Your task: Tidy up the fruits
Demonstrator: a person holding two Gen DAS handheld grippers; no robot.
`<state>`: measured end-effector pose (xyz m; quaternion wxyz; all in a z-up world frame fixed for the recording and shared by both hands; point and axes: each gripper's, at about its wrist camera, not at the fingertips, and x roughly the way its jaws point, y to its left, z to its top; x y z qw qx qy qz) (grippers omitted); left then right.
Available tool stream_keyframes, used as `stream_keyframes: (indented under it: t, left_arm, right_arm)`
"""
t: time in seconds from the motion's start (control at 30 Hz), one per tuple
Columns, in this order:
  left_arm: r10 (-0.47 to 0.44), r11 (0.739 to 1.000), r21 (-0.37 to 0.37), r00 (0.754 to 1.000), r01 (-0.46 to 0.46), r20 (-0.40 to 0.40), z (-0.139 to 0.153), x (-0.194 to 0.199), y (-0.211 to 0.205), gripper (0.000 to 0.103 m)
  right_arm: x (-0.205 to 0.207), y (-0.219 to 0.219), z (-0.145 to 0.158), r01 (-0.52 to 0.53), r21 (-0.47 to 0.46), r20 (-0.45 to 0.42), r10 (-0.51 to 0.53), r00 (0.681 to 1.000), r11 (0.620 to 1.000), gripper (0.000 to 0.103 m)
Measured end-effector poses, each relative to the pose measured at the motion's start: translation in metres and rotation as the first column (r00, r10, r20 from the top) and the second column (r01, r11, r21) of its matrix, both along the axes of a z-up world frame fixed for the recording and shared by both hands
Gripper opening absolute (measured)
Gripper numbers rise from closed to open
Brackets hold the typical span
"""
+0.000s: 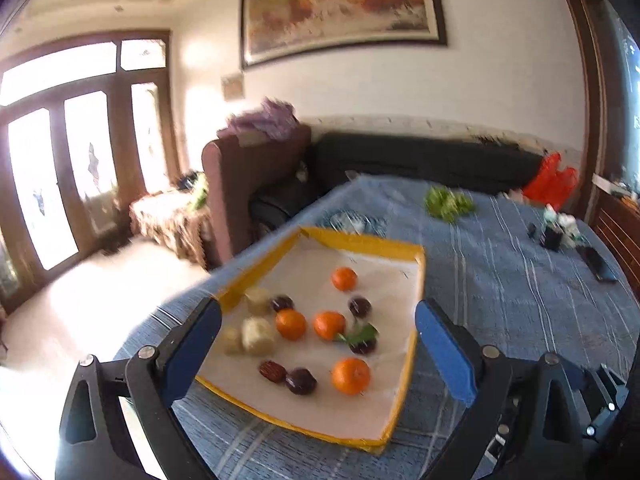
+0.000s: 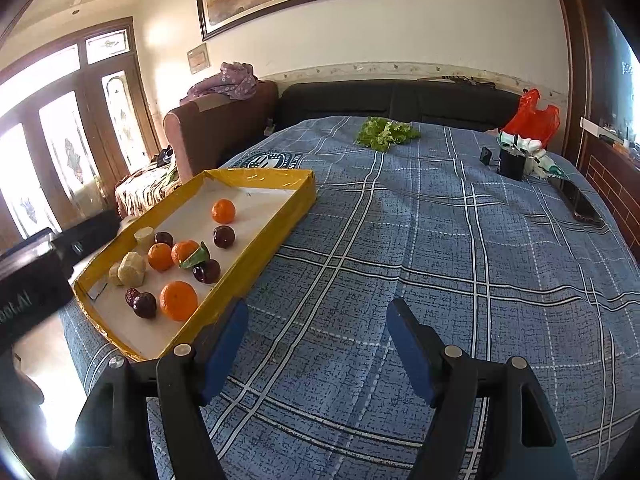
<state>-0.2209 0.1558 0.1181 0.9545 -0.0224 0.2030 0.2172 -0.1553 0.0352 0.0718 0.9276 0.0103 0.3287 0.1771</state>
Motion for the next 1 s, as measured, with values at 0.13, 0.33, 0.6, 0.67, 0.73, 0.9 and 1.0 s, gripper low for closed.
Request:
stream_keyframes:
  t: [0.13,0.33,0.6,0.67,0.73,0.9,1.0]
  left_arm:
    - [0.089,0.995,0.047,0.994,-0.093,0.068,0.009,-0.017,0.001,0.103]
    - [0.079,0.996,-0.032,0.997,-0.078,0.024,0.004,-0.015,0.018,0.103]
    - [0.011,0.997,-0.077,0.998,-0.016,-0.061,-0.010,-0.003,0.020,0.103]
    - [0.003,0.996,-0.085,0.998,-0.008,-0.067,-0.011,-0.002,0.021,0.103]
    - [-0.003,0.996,-0.094,0.997,-0.004,-0.074,-0.012,0.000,0.023,0.103]
    - [-0.035,0.990,-0.142,0.995,0.021,-0.095,-0.018,0.002,0.029,0.103]
    - [-0.050,0.986,-0.164,0.992,0.031,-0.114,-0.022,0.006,0.031,0.103]
  right_arm:
    - [-0.004,0.005,0.002,-0.017,-0.010,0.014,0.017,1.000,1.000,0.077]
    - [-0.007,0.015,0.003,-0.042,-0.029,0.024,0.042,0.999,0.999,0.080]
    - [-0.012,0.024,0.005,-0.055,-0.057,0.038,0.057,0.998,0.997,0.085]
    - [-0.012,0.026,0.005,-0.059,-0.062,0.038,0.061,0.997,0.996,0.086]
    - [-0.012,0.028,0.005,-0.061,-0.067,0.038,0.064,0.997,0.996,0.086]
    - [-0.013,0.033,0.002,-0.068,-0.083,0.036,0.072,0.997,0.994,0.087]
    - [-0.014,0.037,0.002,-0.072,-0.096,0.040,0.077,0.996,0.993,0.087]
